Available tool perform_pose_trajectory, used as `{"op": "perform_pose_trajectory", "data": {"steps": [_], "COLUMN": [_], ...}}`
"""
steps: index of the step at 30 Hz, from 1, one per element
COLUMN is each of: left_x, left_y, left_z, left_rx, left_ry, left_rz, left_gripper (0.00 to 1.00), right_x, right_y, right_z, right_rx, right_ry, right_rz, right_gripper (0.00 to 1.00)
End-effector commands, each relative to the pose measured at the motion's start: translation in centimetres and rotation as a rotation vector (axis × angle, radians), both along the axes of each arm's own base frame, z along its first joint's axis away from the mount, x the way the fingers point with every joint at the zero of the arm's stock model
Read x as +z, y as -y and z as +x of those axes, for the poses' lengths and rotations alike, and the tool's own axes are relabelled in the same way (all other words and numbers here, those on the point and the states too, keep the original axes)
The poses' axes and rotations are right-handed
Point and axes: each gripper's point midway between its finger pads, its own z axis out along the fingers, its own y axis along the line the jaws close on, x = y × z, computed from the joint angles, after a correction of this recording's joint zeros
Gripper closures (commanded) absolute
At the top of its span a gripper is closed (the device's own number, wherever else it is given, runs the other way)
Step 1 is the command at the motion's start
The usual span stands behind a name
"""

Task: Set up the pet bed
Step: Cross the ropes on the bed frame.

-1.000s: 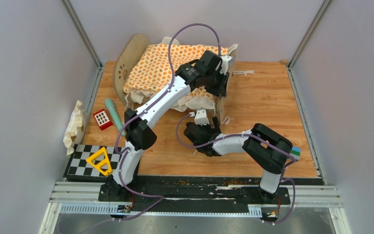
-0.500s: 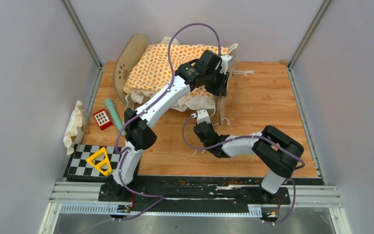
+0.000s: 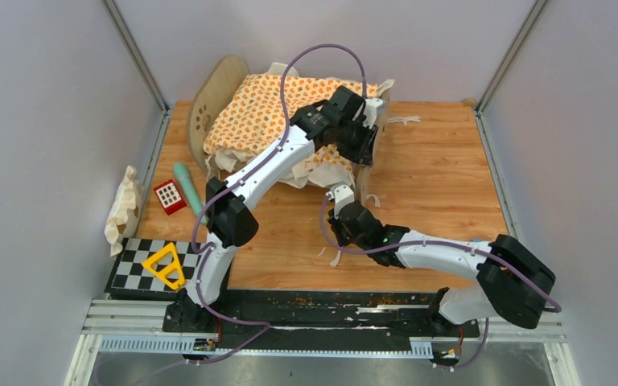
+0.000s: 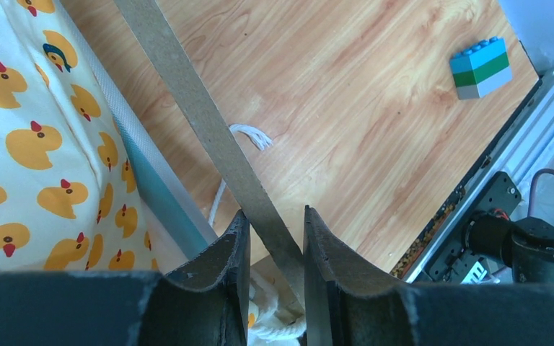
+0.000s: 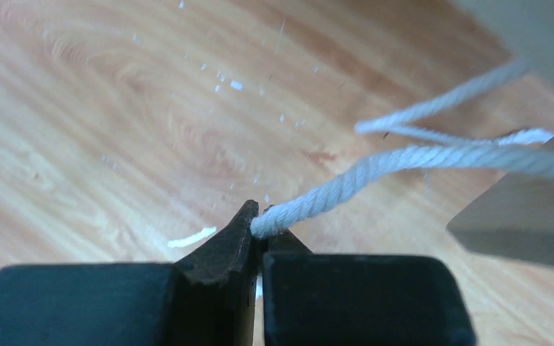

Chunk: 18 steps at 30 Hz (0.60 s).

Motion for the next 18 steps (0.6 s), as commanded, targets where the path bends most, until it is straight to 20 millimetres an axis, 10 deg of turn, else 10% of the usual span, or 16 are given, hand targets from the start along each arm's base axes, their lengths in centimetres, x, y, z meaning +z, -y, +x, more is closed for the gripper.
{"op": "perform_pose_trajectory", "data": {"steps": [1,18], "left_x": [5.7,1.2], "left_y": [1.7,2.4], "left_z": [1.6,1.0], "left_rx": [-0.134,-0.232], "left_ry": [0.215,0.161], "left_rz": [-0.160,-0.103], "left_gripper": [1.00,1.00], "right_x": [-1.0,-2.0], "right_y": [0.7,2.5], "right_z": [-3.8,-8.7], "right_rx": [0.060,0.089], "right_ry": [-0.122,-0.287], "right_rz": [-0.013,0.002], "right_gripper": [1.00,1.00]}}
